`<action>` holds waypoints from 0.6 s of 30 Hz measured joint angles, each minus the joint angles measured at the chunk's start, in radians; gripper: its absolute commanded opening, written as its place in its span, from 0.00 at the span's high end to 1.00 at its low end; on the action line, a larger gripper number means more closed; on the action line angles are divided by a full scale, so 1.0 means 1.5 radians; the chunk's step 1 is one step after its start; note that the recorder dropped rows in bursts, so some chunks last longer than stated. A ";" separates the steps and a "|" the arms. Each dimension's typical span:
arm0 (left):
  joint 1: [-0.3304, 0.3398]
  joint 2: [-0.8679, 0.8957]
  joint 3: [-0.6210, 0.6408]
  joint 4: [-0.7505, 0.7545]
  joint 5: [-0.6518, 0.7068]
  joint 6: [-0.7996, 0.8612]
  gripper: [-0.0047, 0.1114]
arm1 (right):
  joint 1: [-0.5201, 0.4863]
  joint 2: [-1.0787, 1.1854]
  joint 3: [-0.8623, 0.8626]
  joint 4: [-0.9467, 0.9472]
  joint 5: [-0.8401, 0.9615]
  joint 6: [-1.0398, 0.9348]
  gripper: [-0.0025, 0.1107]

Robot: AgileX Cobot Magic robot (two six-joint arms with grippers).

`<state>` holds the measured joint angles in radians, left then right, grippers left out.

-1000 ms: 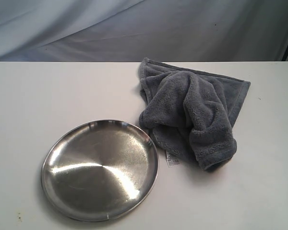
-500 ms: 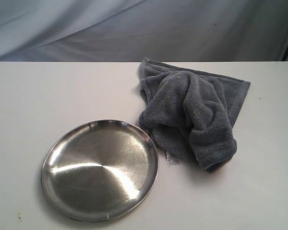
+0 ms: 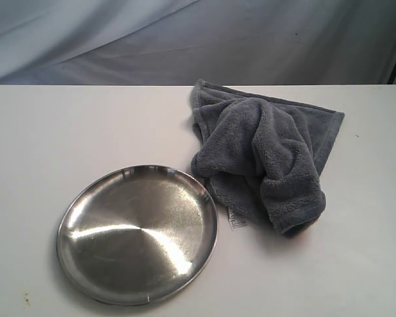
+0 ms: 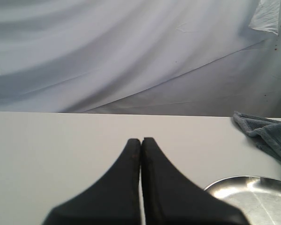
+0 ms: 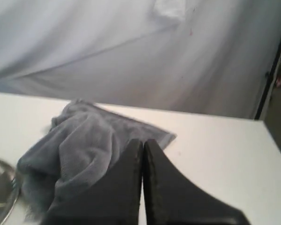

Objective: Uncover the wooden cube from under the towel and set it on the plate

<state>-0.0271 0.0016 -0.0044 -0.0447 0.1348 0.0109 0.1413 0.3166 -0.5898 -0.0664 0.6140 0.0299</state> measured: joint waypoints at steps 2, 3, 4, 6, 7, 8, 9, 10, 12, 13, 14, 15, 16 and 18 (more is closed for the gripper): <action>0.000 0.000 0.000 0.000 0.000 0.000 0.95 | 0.026 0.070 -0.013 0.032 0.038 0.000 0.98; 0.000 0.000 0.000 0.000 0.000 0.000 0.95 | 0.034 0.098 -0.014 0.049 0.043 0.000 0.98; 0.000 0.000 0.000 0.000 0.000 0.000 0.95 | 0.042 0.125 -0.016 0.066 0.049 -0.002 0.98; 0.000 0.000 0.000 0.000 0.000 0.000 0.95 | 0.056 0.185 -0.016 0.089 0.063 -0.007 0.98; 0.000 0.000 0.000 0.000 0.000 0.000 0.95 | 0.063 0.216 -0.016 0.097 0.073 -0.008 0.98; 0.000 0.000 0.000 0.000 0.000 0.000 0.95 | 0.069 0.241 -0.016 0.101 0.084 -0.010 0.98; 0.000 0.000 0.000 0.000 0.000 0.000 0.95 | 0.077 0.271 -0.016 0.102 0.096 -0.011 0.98; 0.000 0.000 0.000 0.000 0.000 0.000 0.95 | 0.086 0.302 -0.016 0.103 0.107 -0.011 0.98; 0.000 0.000 0.000 0.000 0.000 0.000 0.95 | 0.103 0.355 -0.016 0.110 0.120 -0.012 0.98; 0.000 0.000 0.000 0.000 0.000 0.000 0.95 | 0.115 0.385 -0.016 0.113 0.123 -0.012 0.98; 0.000 0.000 0.000 0.000 0.000 0.000 0.95 | 0.128 0.408 -0.016 0.117 0.124 -0.012 0.98; 0.000 0.000 0.000 0.000 0.000 0.000 0.95 | 0.142 0.436 -0.016 0.121 0.125 -0.012 0.98; 0.000 0.000 0.000 0.000 0.000 0.000 0.95 | 0.158 0.462 -0.019 0.125 0.127 -0.012 0.98; 0.000 0.000 0.000 0.000 0.000 0.000 0.95 | 0.189 0.512 -0.031 0.130 0.135 -0.012 0.98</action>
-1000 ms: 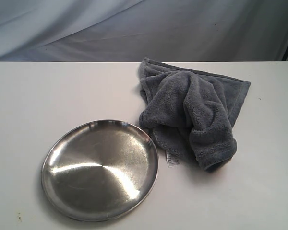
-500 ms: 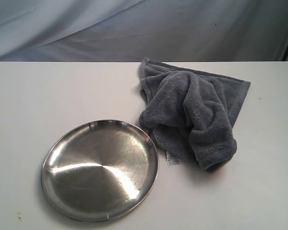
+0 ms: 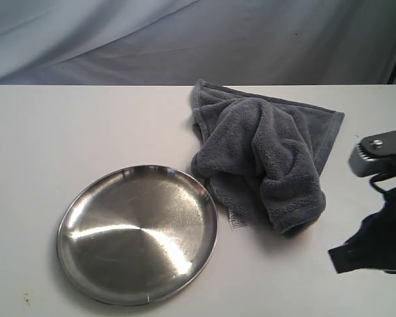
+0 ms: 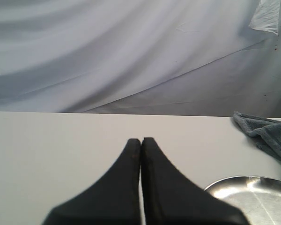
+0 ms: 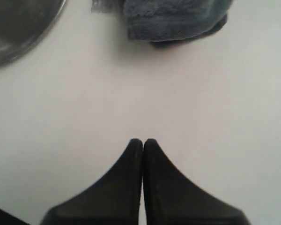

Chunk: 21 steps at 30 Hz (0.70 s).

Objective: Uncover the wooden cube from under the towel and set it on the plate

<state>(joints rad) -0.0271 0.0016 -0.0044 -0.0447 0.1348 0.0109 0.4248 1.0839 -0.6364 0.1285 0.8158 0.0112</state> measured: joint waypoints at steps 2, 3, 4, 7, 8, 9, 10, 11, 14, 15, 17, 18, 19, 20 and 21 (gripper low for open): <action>0.000 0.000 0.000 0.000 0.000 0.000 0.95 | 0.036 0.039 -0.023 0.001 0.005 0.000 0.98; 0.000 0.000 0.000 0.000 0.000 0.000 0.95 | 0.057 0.059 -0.037 0.001 0.006 0.000 0.98; 0.000 0.000 0.000 0.000 0.000 0.000 0.95 | 0.078 0.076 -0.053 0.001 0.008 0.000 0.98; 0.000 0.000 0.000 0.000 0.000 0.000 0.95 | 0.139 0.119 -0.098 0.004 0.008 0.005 0.98; 0.000 0.000 0.000 0.000 0.000 0.000 0.95 | 0.155 0.133 -0.111 0.004 0.008 0.006 0.98; 0.000 0.000 0.000 0.000 0.000 0.000 0.95 | 0.174 0.148 -0.125 0.005 0.008 0.007 0.98; 0.000 0.000 0.000 0.000 0.000 0.000 0.95 | 0.192 0.162 -0.139 0.005 0.006 0.008 0.98; 0.000 0.000 0.000 0.000 0.000 0.000 0.95 | 0.211 0.175 -0.150 0.005 0.004 0.008 0.98; 0.000 0.000 0.000 0.000 0.000 0.000 0.95 | 0.257 0.209 -0.171 0.005 -0.010 0.008 0.98; 0.000 0.000 0.000 0.000 0.000 0.000 0.95 | 0.267 0.218 -0.172 0.005 -0.016 0.008 0.98; 0.000 0.000 0.000 0.000 0.000 0.000 0.95 | 0.282 0.236 -0.175 0.002 -0.023 0.008 0.98; 0.000 0.000 0.000 0.000 0.000 0.000 0.95 | 0.286 0.243 -0.175 -0.003 -0.025 0.008 0.98; 0.000 0.000 0.000 0.000 0.000 0.000 0.95 | 0.287 0.249 -0.175 -0.016 -0.026 0.009 0.98; 0.000 0.000 0.000 0.000 0.000 0.000 0.95 | 0.287 0.253 -0.176 -0.031 -0.026 0.011 0.98; 0.000 0.000 0.000 0.000 0.000 0.000 0.95 | 0.287 0.256 -0.176 -0.043 -0.027 0.016 0.98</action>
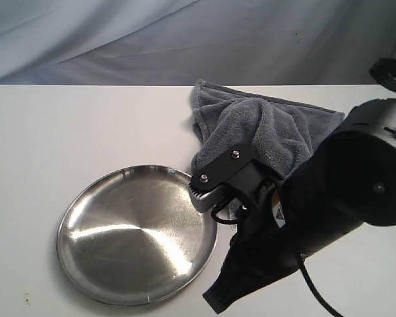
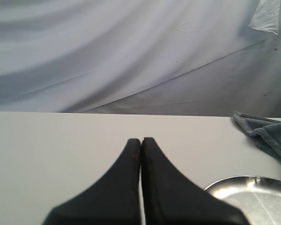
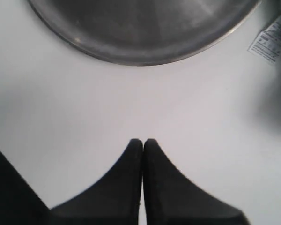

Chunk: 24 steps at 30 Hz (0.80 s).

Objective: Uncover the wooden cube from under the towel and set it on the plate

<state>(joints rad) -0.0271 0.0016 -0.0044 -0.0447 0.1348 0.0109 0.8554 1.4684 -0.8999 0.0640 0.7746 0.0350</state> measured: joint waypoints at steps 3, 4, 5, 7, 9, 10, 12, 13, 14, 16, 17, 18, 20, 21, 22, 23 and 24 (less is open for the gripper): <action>0.000 0.000 0.000 0.000 0.000 0.000 0.95 | -0.017 0.001 0.000 -0.030 -0.006 0.030 0.98; 0.000 0.000 0.000 0.000 0.000 0.000 0.95 | -0.035 0.001 0.000 -0.036 -0.011 0.039 0.98; 0.000 0.000 0.000 0.000 0.000 0.000 0.95 | -0.051 0.001 0.000 -0.039 -0.015 0.047 0.98; 0.000 0.000 0.000 0.000 0.000 0.000 0.95 | -0.100 0.001 0.000 -0.043 -0.023 0.054 0.98; 0.000 0.000 0.000 0.000 0.000 0.000 0.95 | -0.146 0.001 0.000 -0.053 -0.029 0.059 0.98; 0.000 0.000 0.000 0.000 0.000 0.000 0.95 | -0.177 0.001 0.000 -0.062 -0.035 0.059 0.98; 0.000 0.000 0.000 0.000 0.000 0.000 0.95 | -0.218 0.001 0.000 -0.080 -0.049 0.059 0.98; 0.000 0.000 0.000 0.000 0.000 0.000 0.95 | -0.248 0.001 -0.002 -0.086 -0.061 0.059 0.98; 0.000 0.000 0.000 0.000 0.000 0.000 0.95 | -0.268 0.001 -0.005 -0.088 -0.068 0.059 0.98; 0.000 0.000 0.000 0.000 0.000 0.000 0.95 | -0.311 0.008 -0.025 -0.093 -0.078 0.059 0.98; 0.000 0.000 0.000 0.000 0.000 0.000 0.95 | -0.329 0.014 -0.037 -0.096 -0.081 0.059 0.98; 0.000 0.000 0.000 0.000 0.000 0.000 0.95 | -0.344 0.022 -0.056 -0.097 -0.081 0.059 0.98; 0.000 0.000 0.000 0.000 0.000 0.000 0.95 | -0.367 0.047 -0.098 -0.100 -0.078 0.057 0.98; 0.000 0.000 0.000 0.000 0.000 0.000 0.95 | -0.377 0.063 -0.125 -0.100 -0.072 0.054 0.98; 0.000 0.000 0.000 0.000 0.000 0.000 0.95 | -0.386 0.082 -0.155 -0.100 -0.066 0.051 0.98; 0.000 0.000 0.000 0.000 0.000 0.000 0.95 | -0.392 0.099 -0.185 -0.100 -0.062 0.050 0.98; 0.000 0.000 0.000 0.000 0.000 0.000 0.95 | -0.399 0.121 -0.215 -0.100 -0.056 0.048 0.98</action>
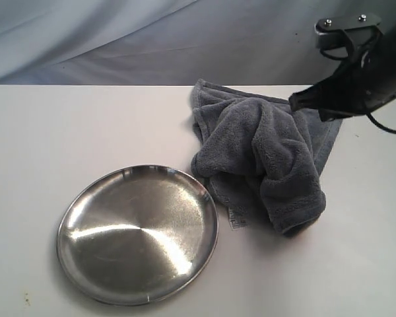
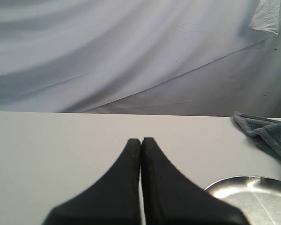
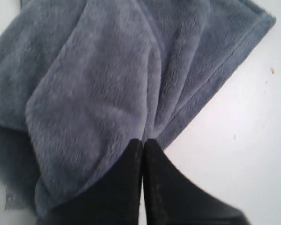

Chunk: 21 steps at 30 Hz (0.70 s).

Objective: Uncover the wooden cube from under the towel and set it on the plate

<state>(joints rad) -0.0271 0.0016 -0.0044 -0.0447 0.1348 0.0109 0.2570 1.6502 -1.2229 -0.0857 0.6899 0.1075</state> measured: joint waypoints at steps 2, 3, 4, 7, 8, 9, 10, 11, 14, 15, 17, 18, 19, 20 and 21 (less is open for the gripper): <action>0.000 0.000 0.000 0.000 0.000 0.000 0.95 | -0.009 0.043 -0.054 0.002 0.010 -0.001 0.98; 0.000 0.000 0.000 0.000 0.000 0.000 0.95 | -0.011 0.068 -0.081 0.006 0.013 -0.001 0.98; 0.000 0.000 0.000 0.000 0.000 0.000 0.95 | -0.013 0.092 -0.107 0.015 0.014 -0.005 0.98; 0.000 0.000 0.000 0.000 0.000 0.000 0.95 | -0.014 0.161 -0.168 0.057 0.020 -0.023 0.98; 0.000 0.000 0.000 0.000 0.000 0.000 0.95 | -0.014 0.182 -0.188 0.069 0.025 -0.030 0.98; 0.000 0.000 0.000 0.000 0.000 0.000 0.95 | -0.014 0.198 -0.208 0.078 0.033 -0.036 0.98; 0.000 0.000 0.000 0.000 0.000 0.000 0.95 | -0.014 0.216 -0.229 0.087 0.042 -0.039 0.98; 0.000 0.000 0.000 0.000 0.000 0.000 0.95 | -0.014 0.233 -0.249 0.091 0.051 -0.042 0.98; 0.000 0.000 0.000 0.000 0.000 0.000 0.95 | -0.014 0.274 -0.306 0.095 0.078 -0.046 0.98; 0.000 0.000 0.000 0.000 0.000 0.000 0.95 | -0.014 0.287 -0.323 0.097 0.085 -0.048 0.98; 0.000 0.000 0.000 0.000 0.000 0.000 0.95 | -0.014 0.311 -0.363 0.101 0.099 -0.049 0.98; 0.000 0.000 0.000 0.000 0.000 0.000 0.95 | -0.014 0.320 -0.381 0.105 0.103 -0.049 0.98; 0.000 0.000 0.000 0.000 0.000 0.000 0.95 | -0.014 0.330 -0.399 0.108 0.105 -0.049 0.98; 0.000 0.000 0.000 0.000 0.000 0.000 0.95 | -0.014 0.340 -0.416 0.111 0.107 -0.049 0.98; 0.000 0.000 0.000 0.000 0.000 0.000 0.95 | -0.014 0.347 -0.429 0.116 0.108 -0.049 0.98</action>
<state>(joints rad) -0.0271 0.0016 -0.0044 -0.0447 0.1348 0.0109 0.2362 2.1705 -1.8670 0.0878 0.8512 0.0340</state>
